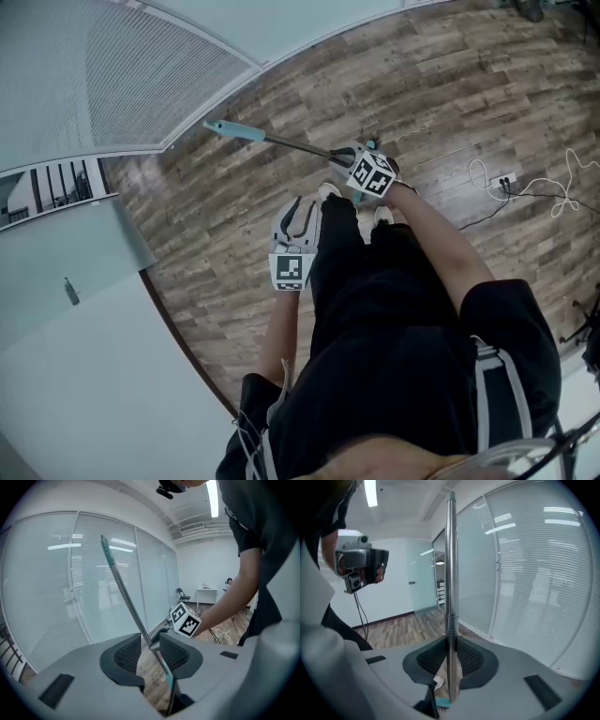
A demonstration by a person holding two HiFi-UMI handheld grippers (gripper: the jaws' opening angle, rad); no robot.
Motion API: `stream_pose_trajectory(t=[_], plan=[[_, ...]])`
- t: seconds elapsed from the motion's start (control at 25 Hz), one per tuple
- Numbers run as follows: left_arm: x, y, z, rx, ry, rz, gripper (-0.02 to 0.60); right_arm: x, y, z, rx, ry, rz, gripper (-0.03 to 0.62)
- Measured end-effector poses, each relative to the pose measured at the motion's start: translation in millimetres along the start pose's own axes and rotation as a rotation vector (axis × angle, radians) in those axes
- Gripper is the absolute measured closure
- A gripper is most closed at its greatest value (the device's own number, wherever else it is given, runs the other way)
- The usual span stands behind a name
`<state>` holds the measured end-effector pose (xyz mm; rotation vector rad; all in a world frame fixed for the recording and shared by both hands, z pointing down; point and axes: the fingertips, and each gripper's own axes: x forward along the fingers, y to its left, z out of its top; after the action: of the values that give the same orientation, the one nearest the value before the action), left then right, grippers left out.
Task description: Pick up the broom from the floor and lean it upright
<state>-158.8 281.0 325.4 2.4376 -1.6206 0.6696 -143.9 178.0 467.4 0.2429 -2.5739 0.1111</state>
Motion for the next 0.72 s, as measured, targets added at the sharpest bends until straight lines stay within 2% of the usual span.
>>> stream_pose_trajectory(t=[0.24, 0.32, 0.36, 0.48, 0.52, 0.56, 0.72], plan=[[14.6, 35.4, -8.3, -0.121, -0.045, 0.032, 0.443, -28.0, -65.2, 6.1, 0.161, -0.054, -0.145, 0.514], [24.9, 45.3, -4.6, -0.169, -0.094, 0.034, 0.443, -42.6, -89.7, 9.2, 0.206, -0.081, -0.206, 0.514], [32.7, 50.8, -0.9, -0.219, -0.127, 0.021, 0.452, -50.7, -103.1, 10.9, 0.225, -0.09, -0.237, 0.514], [64.0, 70.2, 10.0, -0.436, -0.203, -0.07, 0.48, -74.0, -142.8, 17.3, 0.264, -0.095, -0.328, 0.514], [74.2, 77.7, 13.6, -0.471, -0.215, -0.096, 0.507, -80.8, -153.0, 19.6, 0.277, -0.094, -0.358, 0.514], [84.5, 85.4, 17.2, -0.475, -0.22, -0.116, 0.531, -87.1, -162.5, 22.3, 0.289, -0.093, -0.387, 0.514], [128.6, 109.2, 33.8, -0.459, -0.234, -0.219, 0.552, -112.8, -201.5, 34.1, 0.303, -0.08, -0.498, 0.514]])
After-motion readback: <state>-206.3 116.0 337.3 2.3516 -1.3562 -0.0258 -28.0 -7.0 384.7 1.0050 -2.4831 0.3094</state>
